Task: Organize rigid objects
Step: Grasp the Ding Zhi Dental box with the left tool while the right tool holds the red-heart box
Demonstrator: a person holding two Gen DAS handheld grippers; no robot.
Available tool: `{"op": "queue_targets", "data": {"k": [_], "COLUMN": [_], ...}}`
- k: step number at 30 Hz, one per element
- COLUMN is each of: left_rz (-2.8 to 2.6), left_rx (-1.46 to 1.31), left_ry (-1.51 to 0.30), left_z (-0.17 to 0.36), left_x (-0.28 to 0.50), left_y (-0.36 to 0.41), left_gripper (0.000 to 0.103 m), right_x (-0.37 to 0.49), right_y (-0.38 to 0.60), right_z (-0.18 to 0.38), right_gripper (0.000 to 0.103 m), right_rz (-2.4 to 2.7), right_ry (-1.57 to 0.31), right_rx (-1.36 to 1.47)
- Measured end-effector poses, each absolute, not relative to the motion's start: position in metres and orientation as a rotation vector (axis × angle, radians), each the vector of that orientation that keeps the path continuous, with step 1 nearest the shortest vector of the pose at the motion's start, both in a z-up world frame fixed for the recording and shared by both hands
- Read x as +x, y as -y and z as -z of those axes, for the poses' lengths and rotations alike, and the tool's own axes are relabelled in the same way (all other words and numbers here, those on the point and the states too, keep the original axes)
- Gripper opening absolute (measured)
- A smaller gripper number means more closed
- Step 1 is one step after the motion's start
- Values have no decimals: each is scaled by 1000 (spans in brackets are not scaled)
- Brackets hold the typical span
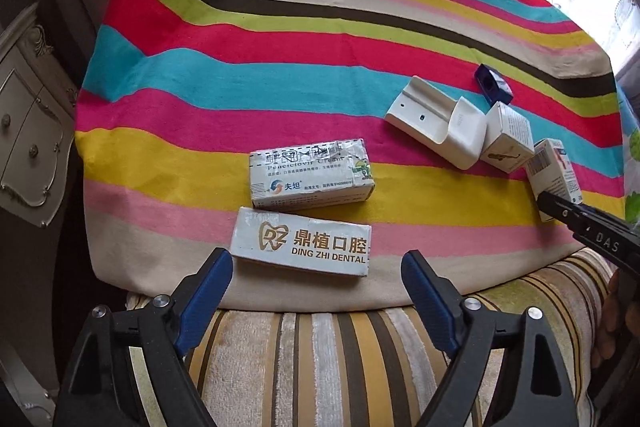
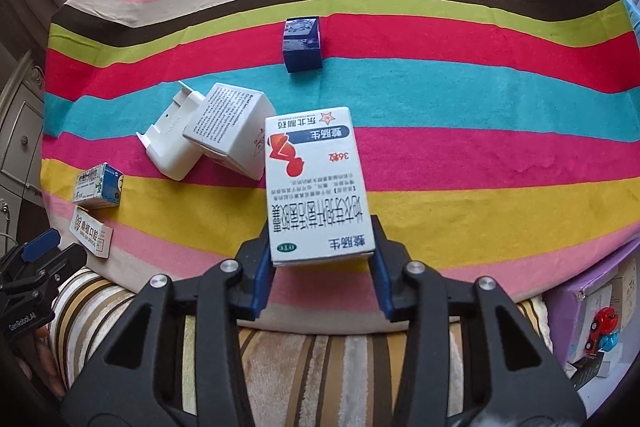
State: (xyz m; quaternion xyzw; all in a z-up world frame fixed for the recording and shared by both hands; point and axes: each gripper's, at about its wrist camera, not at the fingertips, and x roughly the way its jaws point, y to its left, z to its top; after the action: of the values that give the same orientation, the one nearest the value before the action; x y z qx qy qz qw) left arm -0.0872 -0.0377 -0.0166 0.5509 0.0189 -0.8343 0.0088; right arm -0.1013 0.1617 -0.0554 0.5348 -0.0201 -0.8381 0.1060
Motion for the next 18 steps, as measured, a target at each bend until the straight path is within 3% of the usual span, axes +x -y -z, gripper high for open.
{"op": "queue_targets", "data": {"k": [11, 18], "left_rz": [2552, 2620], "left_rx": [1748, 1715], "left_ry": [57, 106], "left_z": [35, 29], "left_x": [-107, -98], "left_y": [35, 25], "left_gripper": [86, 61], "right_x": [-89, -79], "right_y": [-179, -189], "right_z": [44, 37], "right_gripper": [46, 46], "right_rz": [2494, 2513], "right_ry": [111, 139], "right_rx": [1519, 1484]}}
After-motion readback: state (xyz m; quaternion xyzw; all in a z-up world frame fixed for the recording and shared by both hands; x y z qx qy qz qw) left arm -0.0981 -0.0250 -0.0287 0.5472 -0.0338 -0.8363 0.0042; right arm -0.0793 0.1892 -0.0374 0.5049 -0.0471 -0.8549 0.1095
